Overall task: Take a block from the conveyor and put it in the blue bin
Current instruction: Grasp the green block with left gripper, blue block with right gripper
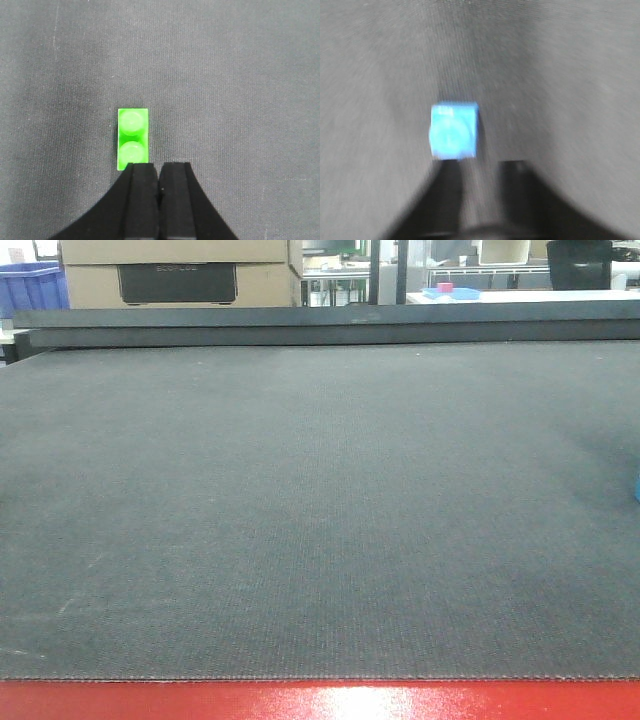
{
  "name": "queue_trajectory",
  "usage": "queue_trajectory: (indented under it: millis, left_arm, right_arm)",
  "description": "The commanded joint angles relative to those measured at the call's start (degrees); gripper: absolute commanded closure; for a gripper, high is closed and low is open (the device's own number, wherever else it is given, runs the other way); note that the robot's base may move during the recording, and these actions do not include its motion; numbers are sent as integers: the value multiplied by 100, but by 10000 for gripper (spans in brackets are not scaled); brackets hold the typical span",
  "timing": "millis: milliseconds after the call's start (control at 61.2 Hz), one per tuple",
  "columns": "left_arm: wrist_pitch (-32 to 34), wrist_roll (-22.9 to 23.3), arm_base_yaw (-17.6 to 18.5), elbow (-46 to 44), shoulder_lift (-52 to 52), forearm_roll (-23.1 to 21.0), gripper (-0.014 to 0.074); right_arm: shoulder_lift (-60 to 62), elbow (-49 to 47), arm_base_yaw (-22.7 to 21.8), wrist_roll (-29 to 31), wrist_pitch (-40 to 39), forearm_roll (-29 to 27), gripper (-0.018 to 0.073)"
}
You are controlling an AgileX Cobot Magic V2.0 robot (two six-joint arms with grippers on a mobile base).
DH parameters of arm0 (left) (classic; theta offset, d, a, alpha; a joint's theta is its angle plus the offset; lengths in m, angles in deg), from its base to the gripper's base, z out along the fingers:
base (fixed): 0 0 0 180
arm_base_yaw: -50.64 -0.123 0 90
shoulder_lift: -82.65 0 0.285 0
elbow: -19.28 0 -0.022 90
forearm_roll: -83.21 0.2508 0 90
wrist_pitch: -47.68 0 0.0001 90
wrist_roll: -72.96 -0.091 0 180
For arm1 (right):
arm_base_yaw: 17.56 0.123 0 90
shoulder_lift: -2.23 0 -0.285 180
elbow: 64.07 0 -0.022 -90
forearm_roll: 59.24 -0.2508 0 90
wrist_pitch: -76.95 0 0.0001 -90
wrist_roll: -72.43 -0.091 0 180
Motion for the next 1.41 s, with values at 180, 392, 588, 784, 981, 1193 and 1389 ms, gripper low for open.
queue_trajectory:
  millis: [180, 392, 588, 784, 981, 1193, 1389]
  left_arm:
    - [31, 19, -28, -50, -17, -50, 707]
    - [31, 19, -28, -50, -17, -50, 707]
    - [31, 19, -28, -50, -17, -50, 707]
    - [31, 19, -28, -50, -17, -74, 707]
    - [31, 19, -28, -50, -17, -74, 707]
    - [31, 19, -28, -50, -17, -74, 707]
    - [-58, 100, -28, -50, -17, -76, 707]
  right_arm:
    - [-717, -42, 118, -23, -494, -233, 168]
    - [-1015, -32, 311, -23, -890, -84, 168]
    - [-1098, -32, 346, -23, -845, 232, 168]
    - [-1199, -32, 346, -111, -592, 248, 168]
    - [-1199, -32, 346, -133, -554, 248, 168]
    - [-1199, -32, 346, -133, -473, 248, 176]
    - [-1189, -32, 346, -133, -433, 248, 542]
